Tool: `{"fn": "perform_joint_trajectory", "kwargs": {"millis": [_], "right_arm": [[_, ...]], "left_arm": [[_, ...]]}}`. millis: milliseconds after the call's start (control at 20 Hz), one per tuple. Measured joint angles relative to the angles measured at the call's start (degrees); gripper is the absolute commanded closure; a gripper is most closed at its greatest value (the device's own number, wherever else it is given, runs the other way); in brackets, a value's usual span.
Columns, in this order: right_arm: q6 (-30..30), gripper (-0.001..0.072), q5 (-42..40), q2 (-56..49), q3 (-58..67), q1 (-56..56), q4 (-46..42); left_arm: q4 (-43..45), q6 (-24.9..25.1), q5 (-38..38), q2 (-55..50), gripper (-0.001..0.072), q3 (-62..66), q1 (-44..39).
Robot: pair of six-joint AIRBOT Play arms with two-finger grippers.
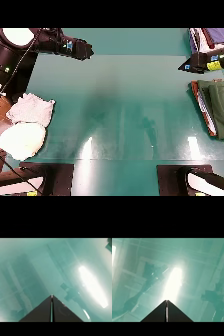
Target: Fold the shirts.
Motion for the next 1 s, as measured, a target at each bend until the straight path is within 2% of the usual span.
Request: {"fn": "perform_joint_trajectory", "kwargs": {"millis": [750,950,1000], "right_arm": [[0.0,0.0699,0.0,-0.1,0.1,0.2,0.1],[0.0,0.0699,0.1,-0.1,0.1,0.2,0.1],[0.0,0.0699,0.1,-0.1,0.1,0.2,0.1]], "left_arm": [[-0.5,-0.1,2.6,0.2,0.0682,0.0,0.5],[7.1,-1.1,-5.3,2.3,0.0681,-0.3,7.3],[10.1,-1.8,-8.0,2.9,0.0637,-1.2,10.0]]}}
